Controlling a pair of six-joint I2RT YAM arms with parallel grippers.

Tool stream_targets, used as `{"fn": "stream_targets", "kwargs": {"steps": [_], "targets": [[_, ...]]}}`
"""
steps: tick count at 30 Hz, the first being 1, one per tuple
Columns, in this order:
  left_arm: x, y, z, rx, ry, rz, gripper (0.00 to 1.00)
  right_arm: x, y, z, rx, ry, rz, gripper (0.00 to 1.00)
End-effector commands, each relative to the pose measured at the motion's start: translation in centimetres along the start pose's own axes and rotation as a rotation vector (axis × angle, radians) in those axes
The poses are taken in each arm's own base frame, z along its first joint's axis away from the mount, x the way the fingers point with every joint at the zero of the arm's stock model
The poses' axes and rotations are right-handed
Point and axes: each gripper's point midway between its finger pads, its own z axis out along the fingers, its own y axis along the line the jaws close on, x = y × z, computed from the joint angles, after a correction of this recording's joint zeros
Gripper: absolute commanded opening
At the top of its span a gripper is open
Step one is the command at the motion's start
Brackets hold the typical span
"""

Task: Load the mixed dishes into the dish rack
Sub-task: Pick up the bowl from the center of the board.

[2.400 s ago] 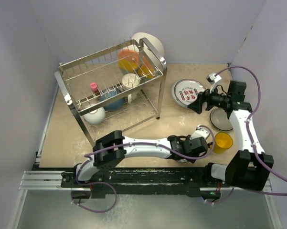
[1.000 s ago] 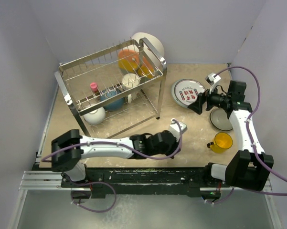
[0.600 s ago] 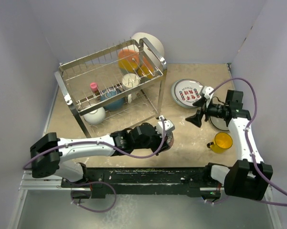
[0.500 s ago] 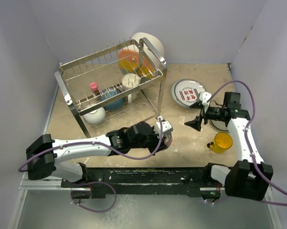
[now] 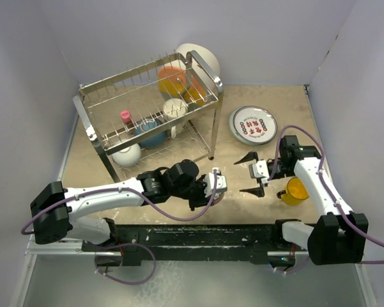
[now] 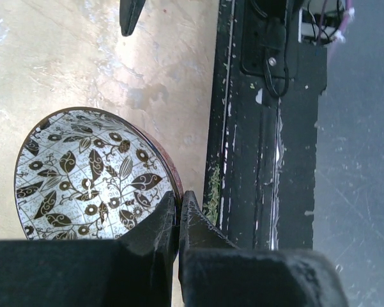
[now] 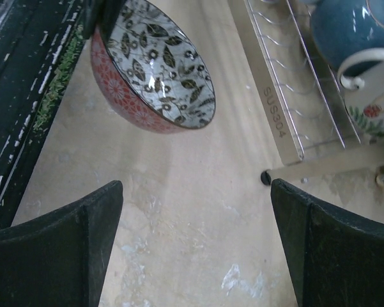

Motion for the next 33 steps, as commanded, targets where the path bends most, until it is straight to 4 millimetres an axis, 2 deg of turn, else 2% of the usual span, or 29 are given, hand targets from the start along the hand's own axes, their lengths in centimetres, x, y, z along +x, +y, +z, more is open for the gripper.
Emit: {"fn": "stream_targets", "kwargs": {"steps": [1,4,10,12,14,17,25,33], "targets": [[-2.7,-0.5,-0.4,0.073,-0.080,0.171,0.00,-1.7,2.2,1.6,-0.095,-0.083,-0.119,1.00],[-2.7,-0.6,-0.2,0.094,-0.071,0.200,0.00,-2.0,3.0,2.9,-0.156,-0.093,-0.138,0.98],[-2.4,-0.4,0.0,0.121,-0.058,0.217,0.00,-1.4,4.7,5.1,-0.279,-0.067,-0.139,0.87],[-2.5,-0.4,-0.2,0.127,-0.063,0.221,0.00,-1.0,5.0,5.8,-0.309,-0.045,-0.135,0.81],[-2.6,-0.4,-0.3,0.135,-0.069,0.226,0.00,-0.8,5.1,6.5,-0.333,-0.031,-0.138,0.68],[-2.8,-0.7,-0.5,0.157,-0.086,0.236,0.00,-0.7,5.6,7.4,-0.373,-0.017,-0.134,0.59],[-2.8,-0.2,-1.2,0.146,-0.103,0.255,0.00,-0.8,6.8,8.3,-0.434,-0.019,-0.141,0.44],[-3.1,0.6,-1.5,0.105,-0.120,0.259,0.00,-0.9,7.3,8.9,-0.473,-0.013,-0.143,0.18]]}}
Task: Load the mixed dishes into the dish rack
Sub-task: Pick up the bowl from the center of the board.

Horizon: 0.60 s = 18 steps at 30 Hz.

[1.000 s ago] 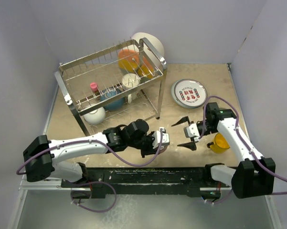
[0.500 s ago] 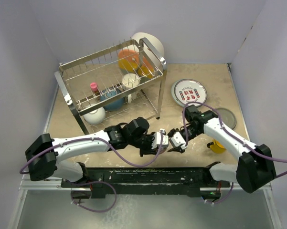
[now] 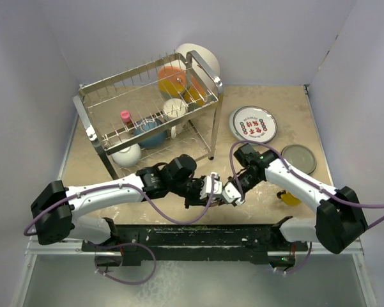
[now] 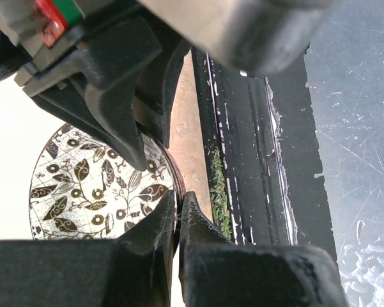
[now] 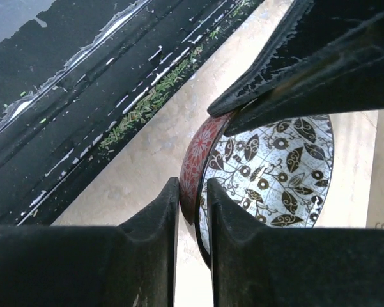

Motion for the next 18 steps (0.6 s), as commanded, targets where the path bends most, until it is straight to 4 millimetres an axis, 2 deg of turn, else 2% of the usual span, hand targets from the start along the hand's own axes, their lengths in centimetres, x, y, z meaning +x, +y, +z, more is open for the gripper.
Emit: {"fn": "stream_targets", "kwargs": {"steps": [1,5,7,10,11,13,14,16,18], "targets": [[-4.2,1.1,-1.2,-0.053,-0.138,0.094,0.02,-0.3,0.3,0.2,-0.015,-0.009,0.036,0.13],[-4.2,1.2,-1.1,-0.058,-0.148,0.071,0.09,-0.7,0.1,0.1,-0.016,-0.022,0.039,0.01],[-4.4,1.3,-1.2,-0.072,-0.157,0.052,0.12,-0.9,0.1,0.1,-0.018,-0.029,0.042,0.00],[-5.1,1.2,-1.4,-0.084,-0.199,0.024,0.28,-1.2,0.1,0.0,-0.020,-0.038,0.039,0.00],[-5.5,1.3,-1.6,-0.092,-0.220,0.012,0.39,-1.3,0.1,0.0,-0.020,-0.039,0.039,0.00],[-6.5,1.1,-1.9,-0.098,-0.276,0.000,0.47,-1.4,0.1,0.0,-0.022,-0.041,0.042,0.00],[-6.8,1.2,-2.1,-0.109,-0.300,-0.015,0.55,-1.4,0.1,-0.1,-0.023,-0.041,0.042,0.00],[-7.7,1.3,-2.7,-0.129,-0.352,-0.034,0.58,-1.4,0.1,-0.1,-0.024,-0.039,0.042,0.00],[-8.7,1.5,-3.5,-0.159,-0.394,-0.055,0.69,-1.6,0.1,-0.2,-0.022,-0.039,0.038,0.00]]}}
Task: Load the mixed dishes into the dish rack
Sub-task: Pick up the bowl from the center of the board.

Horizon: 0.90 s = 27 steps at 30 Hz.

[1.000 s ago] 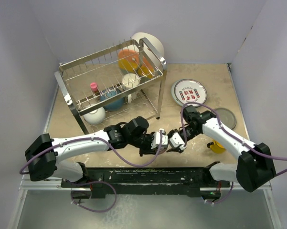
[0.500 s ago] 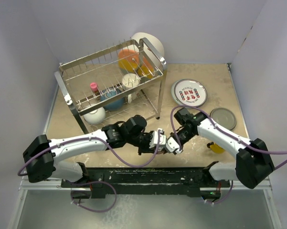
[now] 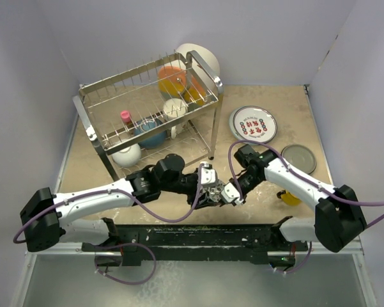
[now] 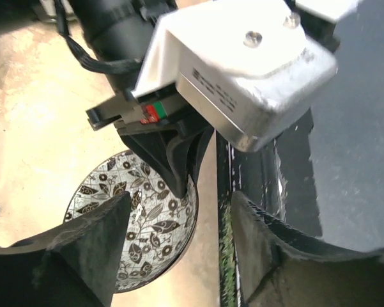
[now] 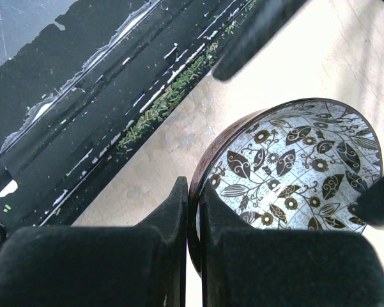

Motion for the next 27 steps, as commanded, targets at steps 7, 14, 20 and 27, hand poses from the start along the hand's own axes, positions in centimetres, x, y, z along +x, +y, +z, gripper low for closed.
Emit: {"fn": "stream_targets", "kwargs": {"steps": [7,14,20,27], "targets": [[-8.3,0.4,-3.8,-0.132,-0.351,-0.201,0.71,-2.1,-1.5,-1.2,0.056,-0.030,-0.027,0.00],[-8.9,0.1,-5.2,-0.144,-0.493,-0.439,0.72,-2.0,-2.3,-4.6,0.188,-0.014,-0.013,0.00],[-6.0,2.8,-4.5,-0.282,-0.522,-0.780,0.71,-1.8,-2.5,-6.8,0.265,0.002,0.011,0.00],[-3.4,3.4,-3.1,-0.259,-0.593,-1.037,0.73,-0.8,-3.7,-7.9,0.320,0.037,0.107,0.00]]}}
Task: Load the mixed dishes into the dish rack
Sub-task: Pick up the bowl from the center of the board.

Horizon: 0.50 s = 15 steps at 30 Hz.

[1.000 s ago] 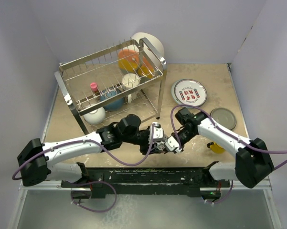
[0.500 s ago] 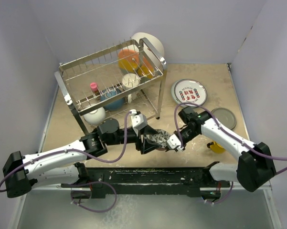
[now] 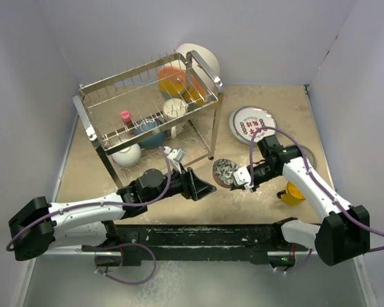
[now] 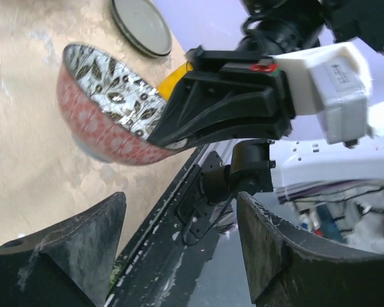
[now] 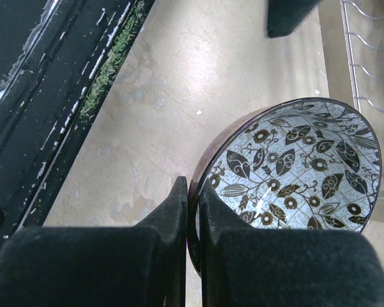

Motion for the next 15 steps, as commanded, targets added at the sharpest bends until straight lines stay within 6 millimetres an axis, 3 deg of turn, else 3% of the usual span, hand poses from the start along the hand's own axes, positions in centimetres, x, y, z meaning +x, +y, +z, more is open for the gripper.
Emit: {"fn": "stream_targets", "kwargs": {"steps": [1,4,11,15], "targets": [[-1.0,0.4,0.2,0.026,-0.134,-0.272,0.73,-1.9,-2.2,-1.0,0.069,-0.038,-0.001,0.00],[-0.6,1.9,0.0,-0.012,-0.169,-0.340,0.75,-2.0,-2.3,-1.1,0.081,-0.045,0.001,0.00],[-2.0,1.6,-0.3,-0.041,-0.223,-0.330,0.81,-2.0,-2.5,-1.1,0.087,-0.048,0.007,0.00],[-2.1,2.3,-0.3,-0.081,-0.251,-0.345,0.92,-2.0,-2.5,-1.2,0.091,-0.043,0.008,0.00]]}}
